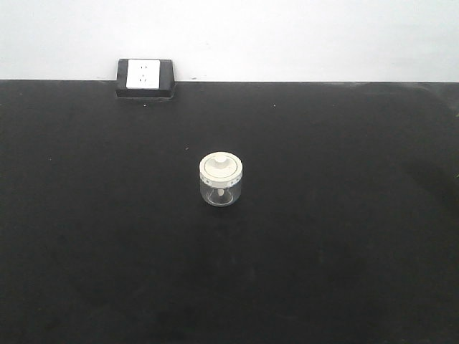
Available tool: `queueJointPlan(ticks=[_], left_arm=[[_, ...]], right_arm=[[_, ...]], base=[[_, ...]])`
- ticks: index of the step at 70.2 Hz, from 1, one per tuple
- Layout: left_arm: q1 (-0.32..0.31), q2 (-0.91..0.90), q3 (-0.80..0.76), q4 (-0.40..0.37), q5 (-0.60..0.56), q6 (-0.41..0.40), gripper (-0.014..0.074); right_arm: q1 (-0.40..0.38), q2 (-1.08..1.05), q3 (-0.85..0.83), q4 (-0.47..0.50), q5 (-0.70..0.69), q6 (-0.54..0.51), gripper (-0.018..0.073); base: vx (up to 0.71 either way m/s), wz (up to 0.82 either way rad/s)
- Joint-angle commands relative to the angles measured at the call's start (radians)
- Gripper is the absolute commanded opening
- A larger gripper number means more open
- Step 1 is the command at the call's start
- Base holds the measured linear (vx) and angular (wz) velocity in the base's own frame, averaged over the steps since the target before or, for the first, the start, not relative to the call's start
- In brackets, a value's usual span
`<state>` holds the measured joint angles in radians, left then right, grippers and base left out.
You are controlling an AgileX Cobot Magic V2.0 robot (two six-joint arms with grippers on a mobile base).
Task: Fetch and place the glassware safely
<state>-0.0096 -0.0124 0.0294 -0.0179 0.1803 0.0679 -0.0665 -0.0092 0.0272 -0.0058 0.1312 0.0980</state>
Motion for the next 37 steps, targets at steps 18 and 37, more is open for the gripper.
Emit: queueJointPlan(ticks=[18,37], left_arm=[[-0.006,-0.011,0.028,-0.010,-0.076,-0.007,-0.0007],[-0.006,-0.011,0.028,-0.010,-0.076,-0.007,-0.0007]], right_arm=[[-0.008,-0.014,0.020,-0.003,-0.073,-0.007,-0.0003],[-0.008,-0.014,0.020,-0.003,-0.073,-0.007,-0.0003]], base=[[0.00,0.00],[0.00,0.00]])
